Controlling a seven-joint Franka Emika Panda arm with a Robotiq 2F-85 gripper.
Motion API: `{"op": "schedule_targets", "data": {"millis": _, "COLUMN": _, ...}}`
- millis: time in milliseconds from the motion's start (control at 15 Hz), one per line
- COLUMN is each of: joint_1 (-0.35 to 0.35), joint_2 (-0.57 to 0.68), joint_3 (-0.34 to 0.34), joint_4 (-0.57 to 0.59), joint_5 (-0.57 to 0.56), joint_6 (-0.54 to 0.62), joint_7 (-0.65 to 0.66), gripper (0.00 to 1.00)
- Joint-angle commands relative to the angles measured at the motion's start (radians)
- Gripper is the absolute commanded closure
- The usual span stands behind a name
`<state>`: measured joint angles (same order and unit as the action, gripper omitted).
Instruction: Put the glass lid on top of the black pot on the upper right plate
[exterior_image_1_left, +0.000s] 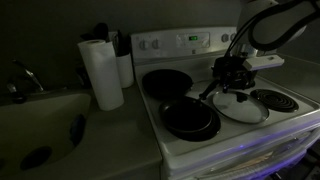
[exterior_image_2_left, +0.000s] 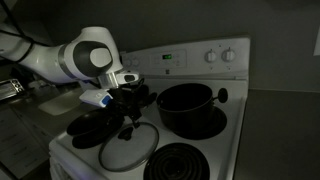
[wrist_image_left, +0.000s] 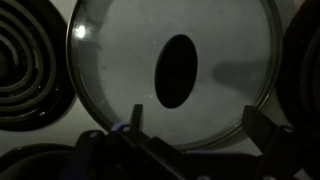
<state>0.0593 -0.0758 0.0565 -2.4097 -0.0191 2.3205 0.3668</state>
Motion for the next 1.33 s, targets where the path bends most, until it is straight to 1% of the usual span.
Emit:
{"op": "schedule_targets", "data": {"millis": 0, "joint_1": -0.017, "joint_2": -0.033, "joint_3": 0.003, "joint_4": -0.055, "joint_5": -0.034, "joint_6": 0.048, "joint_7": 0.092, "gripper": 0.00}}
{"op": "schedule_targets", "data": {"millis": 267, "joint_1": -0.016, "joint_2": -0.052, "joint_3": 0.000, "joint_4": -0.089, "joint_5": 0.037, "joint_6": 0.059, "joint_7": 0.137, "gripper": 0.00}}
{"op": "schedule_targets", "data": {"millis": 533, "joint_1": -0.032, "joint_2": -0.078, "joint_3": -0.011, "joint_4": -0.116, "joint_5": 0.062, "joint_6": 0.055, "joint_7": 0.159, "gripper": 0.00}}
{"op": "schedule_targets", "data": {"millis": 733, "joint_1": -0.039, "joint_2": -0.084, "joint_3": -0.019, "joint_4": -0.129, "joint_5": 0.087, "joint_6": 0.059, "joint_7": 0.122, "gripper": 0.00}}
{"op": "schedule_targets", "data": {"millis": 1000, "joint_1": -0.020, "joint_2": -0.064, "joint_3": -0.019, "joint_4": -0.131, "joint_5": 0.155, "joint_6": 0.028, "joint_7": -0.022, "gripper": 0.00}}
{"op": "schedule_targets", "data": {"millis": 1133, "joint_1": -0.019, "joint_2": -0.058, "joint_3": -0.009, "joint_4": -0.131, "joint_5": 0.129, "joint_6": 0.007, "joint_7": -0.047, "gripper": 0.00}}
{"op": "schedule_targets", "data": {"millis": 1267, "joint_1": -0.021, "joint_2": -0.059, "joint_3": 0.001, "joint_4": -0.133, "joint_5": 0.086, "joint_6": 0.001, "joint_7": -0.038, "gripper": 0.00}}
